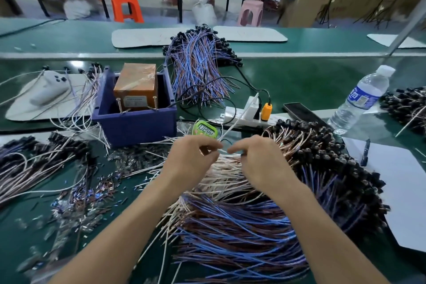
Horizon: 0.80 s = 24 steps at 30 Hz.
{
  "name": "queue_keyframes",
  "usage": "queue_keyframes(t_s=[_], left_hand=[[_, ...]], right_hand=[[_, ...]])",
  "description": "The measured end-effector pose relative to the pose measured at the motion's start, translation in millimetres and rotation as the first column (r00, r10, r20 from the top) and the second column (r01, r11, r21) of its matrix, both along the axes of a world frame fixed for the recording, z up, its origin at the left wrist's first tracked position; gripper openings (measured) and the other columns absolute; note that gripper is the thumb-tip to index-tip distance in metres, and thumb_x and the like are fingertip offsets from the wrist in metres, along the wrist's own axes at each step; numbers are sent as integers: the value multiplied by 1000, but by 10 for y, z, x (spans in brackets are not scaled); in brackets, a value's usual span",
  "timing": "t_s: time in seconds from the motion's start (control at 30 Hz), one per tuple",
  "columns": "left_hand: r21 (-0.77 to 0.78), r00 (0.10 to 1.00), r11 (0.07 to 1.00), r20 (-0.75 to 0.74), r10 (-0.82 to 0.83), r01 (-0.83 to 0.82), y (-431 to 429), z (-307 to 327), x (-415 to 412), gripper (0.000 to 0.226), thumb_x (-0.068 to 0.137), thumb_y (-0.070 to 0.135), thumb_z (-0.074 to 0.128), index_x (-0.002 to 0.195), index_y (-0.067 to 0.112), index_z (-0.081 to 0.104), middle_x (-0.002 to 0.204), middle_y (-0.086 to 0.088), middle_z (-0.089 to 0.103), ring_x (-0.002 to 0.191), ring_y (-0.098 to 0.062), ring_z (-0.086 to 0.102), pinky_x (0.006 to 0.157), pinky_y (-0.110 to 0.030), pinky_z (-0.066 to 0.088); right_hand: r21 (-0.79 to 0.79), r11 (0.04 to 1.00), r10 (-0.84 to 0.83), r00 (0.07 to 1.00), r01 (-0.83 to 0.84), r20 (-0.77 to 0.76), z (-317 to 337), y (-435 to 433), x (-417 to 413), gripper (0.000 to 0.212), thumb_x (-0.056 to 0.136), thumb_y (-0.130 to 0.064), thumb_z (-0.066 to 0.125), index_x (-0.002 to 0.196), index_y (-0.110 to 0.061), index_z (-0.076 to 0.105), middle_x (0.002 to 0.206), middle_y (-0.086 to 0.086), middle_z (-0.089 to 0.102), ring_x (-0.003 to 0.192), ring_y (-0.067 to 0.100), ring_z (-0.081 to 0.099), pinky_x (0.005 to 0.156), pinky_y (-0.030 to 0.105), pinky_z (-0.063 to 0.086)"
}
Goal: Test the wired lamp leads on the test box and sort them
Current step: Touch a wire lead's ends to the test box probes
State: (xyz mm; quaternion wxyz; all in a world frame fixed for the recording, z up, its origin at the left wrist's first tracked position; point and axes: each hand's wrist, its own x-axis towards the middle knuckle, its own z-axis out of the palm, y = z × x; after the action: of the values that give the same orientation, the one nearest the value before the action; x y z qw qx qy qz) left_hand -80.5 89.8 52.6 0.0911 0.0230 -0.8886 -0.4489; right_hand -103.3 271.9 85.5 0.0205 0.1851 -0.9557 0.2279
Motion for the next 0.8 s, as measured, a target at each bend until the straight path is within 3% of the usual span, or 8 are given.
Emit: queue_keyframes(t_s=[0.1, 0.17, 0.23, 0.47, 0.6, 0.73, 0.8], left_hand=[[13, 999, 999, 16, 48, -49, -244, 63, 67, 29, 87, 6, 71, 94, 31, 84, 85, 20, 76, 81, 12, 66, 68, -1, 45], [14, 994, 994, 17, 108, -108, -427, 102, 158, 35, 86, 0, 64, 92, 28, 84, 81, 17, 76, 79, 9, 67, 69, -5, 50], [20, 986, 986, 11, 165, -166, -628, 116, 265, 34, 86, 2, 64, 91, 29, 84, 81, 18, 77, 77, 7, 69, 72, -10, 53], [89, 958, 954, 29, 284, -285, -1222, 65, 694, 34, 87, -7, 65, 96, 20, 83, 78, 17, 75, 71, 14, 66, 69, -4, 48], [212, 941, 919, 20, 337, -334, -1497, 22, 1007, 60, 78, -16, 57, 83, 39, 79, 76, 14, 78, 71, 0, 73, 66, -14, 56], [31, 840, 839, 25, 543, -543, -1867, -39, 1287, 30, 77, 12, 84, 90, 38, 79, 71, 30, 72, 70, 9, 70, 74, -20, 58], [-76, 763, 760, -20, 646, -645, -2037, -52, 1429, 26, 77, 23, 89, 99, 35, 80, 76, 27, 73, 76, 4, 72, 83, -26, 59]], right_hand=[[-215, 973, 121, 977, -83, 173, -118, -444, 108, 38, 86, 1, 61, 98, -28, 82, 92, -15, 77, 66, -9, 60, 72, 9, 47], [-423, 905, 179, 943, -46, 281, -175, -698, 178, 33, 83, 2, 62, 90, -21, 84, 69, -19, 71, 60, -6, 59, 63, 9, 43], [-546, 838, 213, 915, 9, 342, -219, -917, 231, 33, 82, 5, 61, 87, -18, 84, 71, -14, 74, 63, -5, 62, 64, 13, 46], [-603, 786, 334, 915, -138, 227, -263, -1611, 392, 34, 77, 1, 62, 80, -25, 83, 75, -13, 77, 70, 7, 71, 68, 25, 57], [-654, 744, 397, 877, -135, 270, -273, -2036, 496, 27, 77, -1, 63, 83, -20, 83, 72, -6, 77, 66, 8, 71, 67, 29, 57], [-625, 766, 427, 847, -152, 318, -320, -2377, 568, 28, 85, 0, 66, 90, -26, 77, 68, -6, 75, 54, 9, 67, 59, 26, 56], [-554, 813, 391, 872, -178, 295, -360, -2526, 587, 26, 88, -4, 64, 96, -26, 76, 68, -8, 74, 54, 12, 65, 56, 28, 54]])
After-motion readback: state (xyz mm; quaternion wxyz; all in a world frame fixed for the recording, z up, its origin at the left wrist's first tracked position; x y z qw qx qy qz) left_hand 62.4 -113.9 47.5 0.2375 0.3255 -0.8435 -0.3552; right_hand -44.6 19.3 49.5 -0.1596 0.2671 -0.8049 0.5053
